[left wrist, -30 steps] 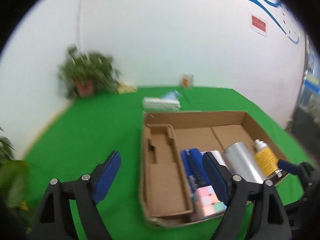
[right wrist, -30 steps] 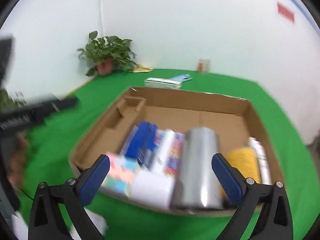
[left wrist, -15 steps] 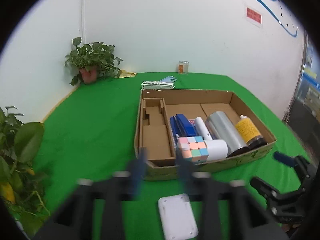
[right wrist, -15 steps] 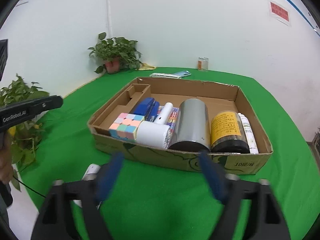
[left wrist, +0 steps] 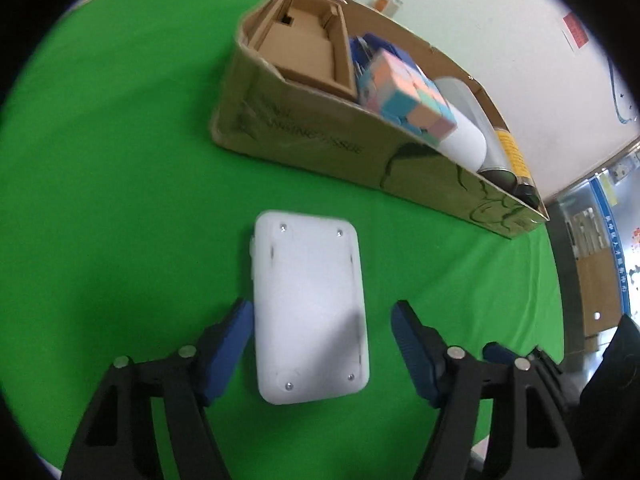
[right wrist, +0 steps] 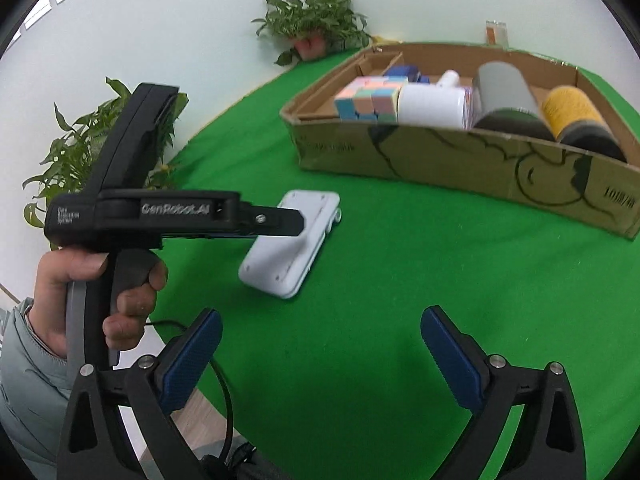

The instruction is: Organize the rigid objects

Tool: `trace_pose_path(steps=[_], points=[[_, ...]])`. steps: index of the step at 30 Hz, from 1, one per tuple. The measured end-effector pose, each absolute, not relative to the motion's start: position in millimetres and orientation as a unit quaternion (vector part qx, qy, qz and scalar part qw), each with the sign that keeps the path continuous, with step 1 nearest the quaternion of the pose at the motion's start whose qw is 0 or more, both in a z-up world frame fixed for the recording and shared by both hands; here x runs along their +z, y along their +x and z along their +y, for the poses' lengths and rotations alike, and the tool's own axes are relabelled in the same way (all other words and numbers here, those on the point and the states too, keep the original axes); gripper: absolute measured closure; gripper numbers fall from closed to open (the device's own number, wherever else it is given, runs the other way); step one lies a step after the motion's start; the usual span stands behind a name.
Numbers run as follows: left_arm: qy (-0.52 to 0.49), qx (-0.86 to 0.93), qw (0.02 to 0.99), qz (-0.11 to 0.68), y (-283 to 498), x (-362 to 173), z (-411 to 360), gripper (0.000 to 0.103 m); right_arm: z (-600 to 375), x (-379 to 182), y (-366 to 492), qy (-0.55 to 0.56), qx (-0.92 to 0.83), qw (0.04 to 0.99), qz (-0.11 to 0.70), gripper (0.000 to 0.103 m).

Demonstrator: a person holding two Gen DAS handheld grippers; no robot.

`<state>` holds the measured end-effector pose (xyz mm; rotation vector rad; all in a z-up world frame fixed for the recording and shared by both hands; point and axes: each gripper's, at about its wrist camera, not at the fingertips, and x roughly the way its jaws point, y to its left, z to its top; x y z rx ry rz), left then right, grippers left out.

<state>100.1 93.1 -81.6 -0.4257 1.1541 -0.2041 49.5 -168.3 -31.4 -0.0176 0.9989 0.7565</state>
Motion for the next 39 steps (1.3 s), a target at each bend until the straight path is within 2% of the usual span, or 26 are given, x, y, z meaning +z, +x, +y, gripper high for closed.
trace_pose_path(steps=[5,7,10,12,13,14,19,20,22,28,32,39], points=[[-0.213,-0.169,0.787,0.553,106.6,-91.2,58.7,0.038,-165.6,-36.0,49.8,-0.022,0.346,0.814,0.466,0.004],[-0.215,-0.156,0.781,0.565,113.1,-100.1,51.1,0.045,-162.5,-40.7,57.6,-0.038,0.328,0.818,0.47,0.005],[-0.225,-0.141,0.786,0.558,118.9,-99.6,49.9,0.061,-149.4,-50.7,71.4,-0.08,0.297,0.823,0.478,0.018],[-0.255,-0.146,0.778,0.556,121.8,-102.5,57.1,0.066,-145.1,-57.7,80.1,-0.081,0.292,0.818,0.489,0.024],[-0.265,-0.147,0.775,0.555,121.7,-103.3,59.5,0.067,-143.4,-58.5,80.9,-0.074,0.296,0.815,0.492,0.032],[-0.267,-0.147,0.774,0.555,121.7,-103.4,60.0,0.067,-139.0,-58.4,79.2,-0.074,0.306,0.812,0.492,0.04],[-0.26,-0.142,0.785,0.544,117.2,-95.8,63.1,0.072,-130.9,-57.7,72.9,-0.072,0.296,0.817,0.489,0.041],[-0.259,-0.14,0.789,0.54,117.7,-93.9,63.1,0.072,-129.8,-57.1,72.5,-0.072,0.292,0.818,0.49,0.046],[-0.247,-0.136,0.805,0.522,116.5,-77.7,69.2,0.072,-127.1,-50.2,72.8,-0.07,0.288,0.822,0.486,0.049],[-0.225,-0.122,0.854,0.453,125.6,-17.5,90.4,0.073,-112.2,0.5,85.2,-0.034,0.308,0.848,0.429,0.049],[-0.207,-0.116,0.875,0.423,159.6,17.6,109.7,0.072,-90.9,34.3,109.9,-0.037,0.322,0.857,0.402,0.049],[-0.188,-0.099,0.868,0.448,255.6,23.4,146.9,0.073,-34.1,53.9,200.2,-0.016,0.342,0.835,0.431,0.049]])
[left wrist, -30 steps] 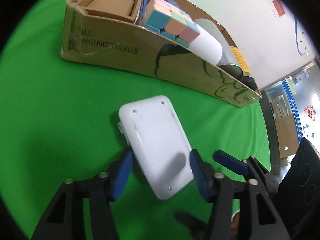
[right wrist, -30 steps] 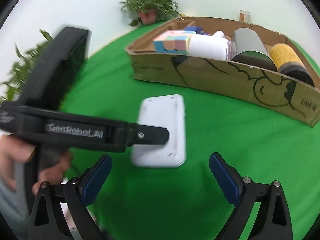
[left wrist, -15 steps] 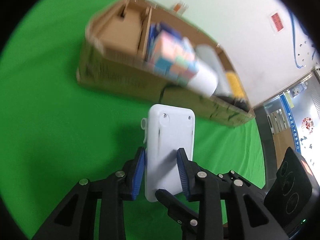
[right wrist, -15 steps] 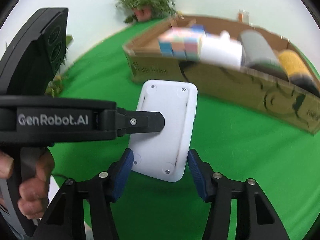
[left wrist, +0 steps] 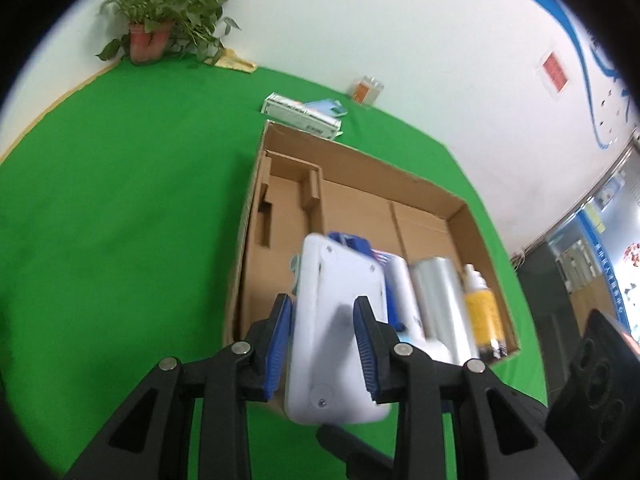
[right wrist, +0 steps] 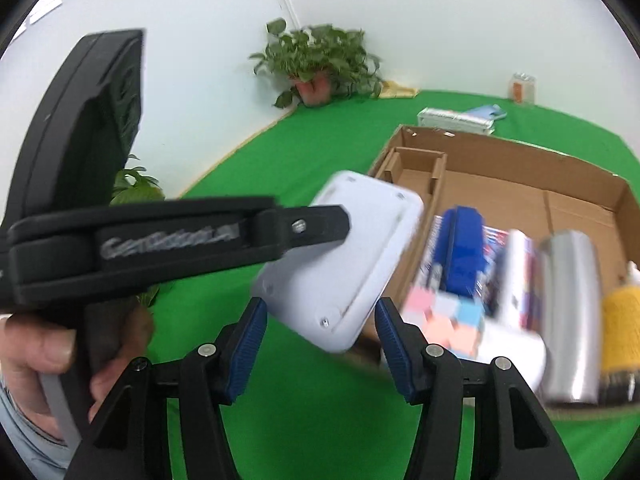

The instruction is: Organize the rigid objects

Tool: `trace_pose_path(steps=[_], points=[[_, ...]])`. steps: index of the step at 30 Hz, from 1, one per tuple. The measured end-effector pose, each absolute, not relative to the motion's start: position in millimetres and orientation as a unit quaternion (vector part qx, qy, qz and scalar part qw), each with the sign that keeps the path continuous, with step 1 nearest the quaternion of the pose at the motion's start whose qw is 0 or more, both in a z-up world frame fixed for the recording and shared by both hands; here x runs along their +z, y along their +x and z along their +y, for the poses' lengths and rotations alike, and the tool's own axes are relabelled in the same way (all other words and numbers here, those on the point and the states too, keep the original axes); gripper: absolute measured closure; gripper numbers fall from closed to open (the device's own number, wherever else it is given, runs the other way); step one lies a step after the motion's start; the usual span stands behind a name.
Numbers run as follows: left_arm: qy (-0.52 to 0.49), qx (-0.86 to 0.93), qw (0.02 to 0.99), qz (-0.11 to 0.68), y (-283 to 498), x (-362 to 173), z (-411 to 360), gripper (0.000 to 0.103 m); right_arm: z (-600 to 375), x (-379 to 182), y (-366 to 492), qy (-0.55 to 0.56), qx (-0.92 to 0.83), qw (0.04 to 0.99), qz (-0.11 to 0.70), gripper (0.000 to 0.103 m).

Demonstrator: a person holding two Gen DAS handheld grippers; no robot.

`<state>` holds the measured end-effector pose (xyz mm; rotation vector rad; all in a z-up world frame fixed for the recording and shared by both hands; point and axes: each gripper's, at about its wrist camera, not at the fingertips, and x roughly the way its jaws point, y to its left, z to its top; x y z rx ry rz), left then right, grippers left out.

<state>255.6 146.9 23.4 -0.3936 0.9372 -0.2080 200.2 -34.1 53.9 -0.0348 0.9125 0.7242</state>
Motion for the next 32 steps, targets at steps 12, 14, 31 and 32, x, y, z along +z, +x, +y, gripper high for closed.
trace_pose_path(steps=[12,14,31,32], points=[[-0.058,-0.003,0.963,0.265,162.4,62.4,110.8,0.018,-95.8,68.1,166.0,-0.062,0.217,0.909,0.35,0.008],[-0.016,0.0,0.973,0.232,131.0,62.6,87.1,0.018,-114.4,63.8,151.6,-0.077,0.182,0.923,0.331,0.006],[0.005,0.034,0.952,0.303,99.7,17.8,-7.3,0.018,-227.3,29.2,103.4,-0.086,0.08,0.937,0.328,0.006],[0.008,0.035,0.953,0.301,98.8,17.8,-9.8,0.018,-228.7,30.1,101.9,-0.085,0.081,0.937,0.328,0.006]])
